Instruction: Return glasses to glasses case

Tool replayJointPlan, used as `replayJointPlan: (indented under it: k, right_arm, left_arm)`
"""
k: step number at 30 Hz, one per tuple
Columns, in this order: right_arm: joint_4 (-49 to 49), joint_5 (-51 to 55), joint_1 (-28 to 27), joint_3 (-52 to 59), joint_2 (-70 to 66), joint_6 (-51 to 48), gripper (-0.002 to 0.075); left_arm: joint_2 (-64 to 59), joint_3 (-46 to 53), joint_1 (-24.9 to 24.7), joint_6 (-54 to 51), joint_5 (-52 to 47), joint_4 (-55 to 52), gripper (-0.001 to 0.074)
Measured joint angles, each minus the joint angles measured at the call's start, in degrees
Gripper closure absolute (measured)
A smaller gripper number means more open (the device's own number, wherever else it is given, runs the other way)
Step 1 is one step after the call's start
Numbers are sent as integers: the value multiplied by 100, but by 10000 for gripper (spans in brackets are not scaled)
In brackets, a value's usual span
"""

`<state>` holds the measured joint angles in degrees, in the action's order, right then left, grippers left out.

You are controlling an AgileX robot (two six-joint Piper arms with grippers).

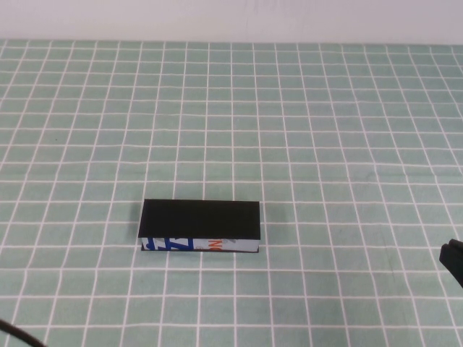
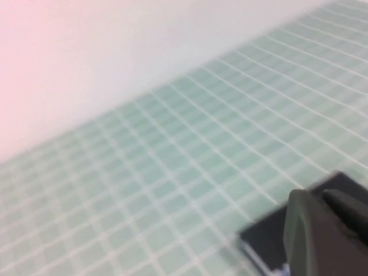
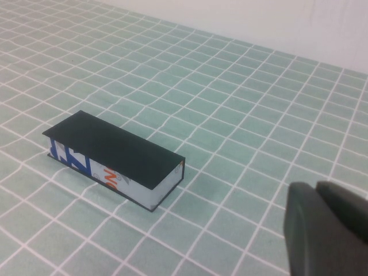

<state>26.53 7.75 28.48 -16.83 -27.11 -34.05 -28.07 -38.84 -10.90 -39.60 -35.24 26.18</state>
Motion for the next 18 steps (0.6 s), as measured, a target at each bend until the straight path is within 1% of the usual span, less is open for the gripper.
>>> replayJointPlan:
  k: [3, 4, 7, 9, 14, 18]
  right_arm:
    - [0, 0, 0, 0, 0, 0, 737]
    - [0, 0, 0, 0, 0, 0, 737]
    - [0, 0, 0, 0, 0, 0, 737]
    - [0, 0, 0, 0, 0, 0, 737]
    - [0, 0, 0, 0, 0, 0, 737]
    - [0, 0, 0, 0, 0, 0, 737]
  left_arm:
    - [361, 293, 0, 838, 531, -830, 736]
    - [517, 499, 0, 1268, 771, -1199, 736]
    - [1113, 1339, 0, 2574, 1365, -2256, 736]
    - [1531, 1899, 0, 3228, 1625, -2762, 736]
    - [2509, 3163, 0, 3729, 1774, -3001, 736]
    - [2842, 3880, 0, 4018, 1787, -2962, 736]
